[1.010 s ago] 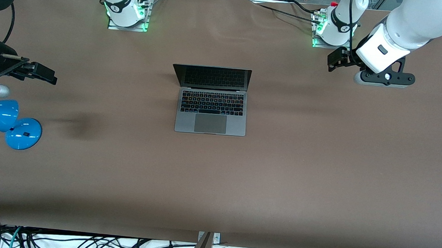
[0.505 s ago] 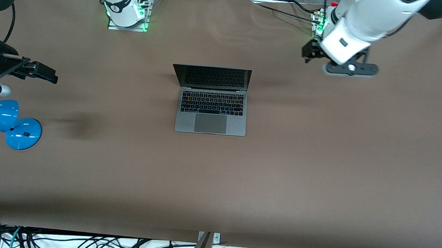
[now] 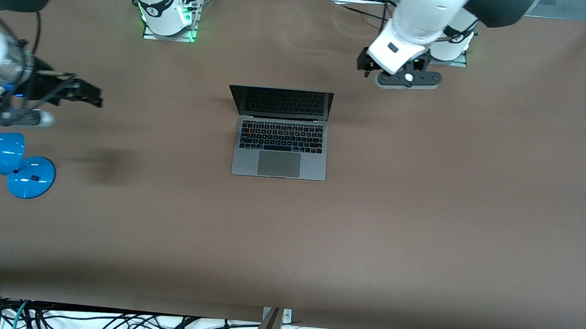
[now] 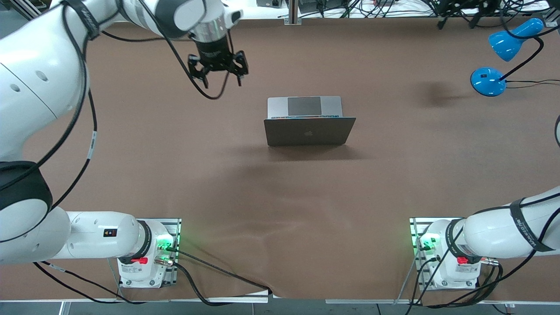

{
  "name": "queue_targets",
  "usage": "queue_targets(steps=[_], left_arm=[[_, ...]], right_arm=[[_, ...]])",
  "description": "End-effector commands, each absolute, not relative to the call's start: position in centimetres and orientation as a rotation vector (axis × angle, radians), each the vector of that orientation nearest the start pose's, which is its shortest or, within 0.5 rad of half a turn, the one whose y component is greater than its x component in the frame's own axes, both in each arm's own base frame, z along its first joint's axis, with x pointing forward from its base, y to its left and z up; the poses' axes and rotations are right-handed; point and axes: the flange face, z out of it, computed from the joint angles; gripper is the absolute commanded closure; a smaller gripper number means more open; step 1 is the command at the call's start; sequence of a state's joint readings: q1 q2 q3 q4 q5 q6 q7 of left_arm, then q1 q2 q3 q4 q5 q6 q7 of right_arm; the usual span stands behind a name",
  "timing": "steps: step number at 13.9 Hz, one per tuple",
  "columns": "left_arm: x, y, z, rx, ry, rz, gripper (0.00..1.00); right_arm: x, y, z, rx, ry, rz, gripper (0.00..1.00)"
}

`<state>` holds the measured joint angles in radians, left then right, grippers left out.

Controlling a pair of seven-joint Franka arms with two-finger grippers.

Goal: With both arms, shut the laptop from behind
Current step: 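Move both grippers forward toward the back of the open laptop lid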

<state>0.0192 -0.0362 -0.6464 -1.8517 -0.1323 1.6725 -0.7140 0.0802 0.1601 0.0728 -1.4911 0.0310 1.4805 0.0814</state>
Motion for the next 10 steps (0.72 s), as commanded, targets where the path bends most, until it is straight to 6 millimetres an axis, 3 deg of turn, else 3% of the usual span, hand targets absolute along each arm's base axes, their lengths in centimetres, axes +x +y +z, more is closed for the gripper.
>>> queue_targets(steps=[1, 3, 4, 5, 6, 7, 10], left_arm=[[40.3, -34.3, 50.5, -3.131, -0.231, 0.271, 0.01], [39.1, -35.7, 49.4, -3.130, -0.221, 0.256, 0.08], [38.7, -36.3, 49.1, -3.135, -0.227, 0.242, 0.21], [38.0, -37.0, 48.4, -3.137, -0.211, 0.236, 0.49], [37.4, -37.8, 48.1, -3.146, -0.200, 0.230, 0.95], [37.0, -38.3, 47.9, -3.159, -0.242, 0.265, 1.00], [35.8, -39.7, 47.1, -3.169, -0.242, 0.359, 1.00]], right_arm=[[56.6, 13.7, 56.6, -3.091, -0.236, 0.303, 0.00], [55.2, 17.9, 56.1, -3.077, -0.357, 0.323, 0.00], [54.5, 19.9, 55.9, -3.071, -0.402, 0.331, 0.00], [53.8, 21.9, 55.6, -3.067, -0.419, 0.337, 0.00], [53.2, 23.9, 55.2, -3.069, -0.407, 0.346, 0.00], [52.7, 25.3, 54.9, -3.071, -0.398, 0.349, 0.00], [51.1, 29.5, 53.8, -3.034, -0.321, 0.416, 0.00]])
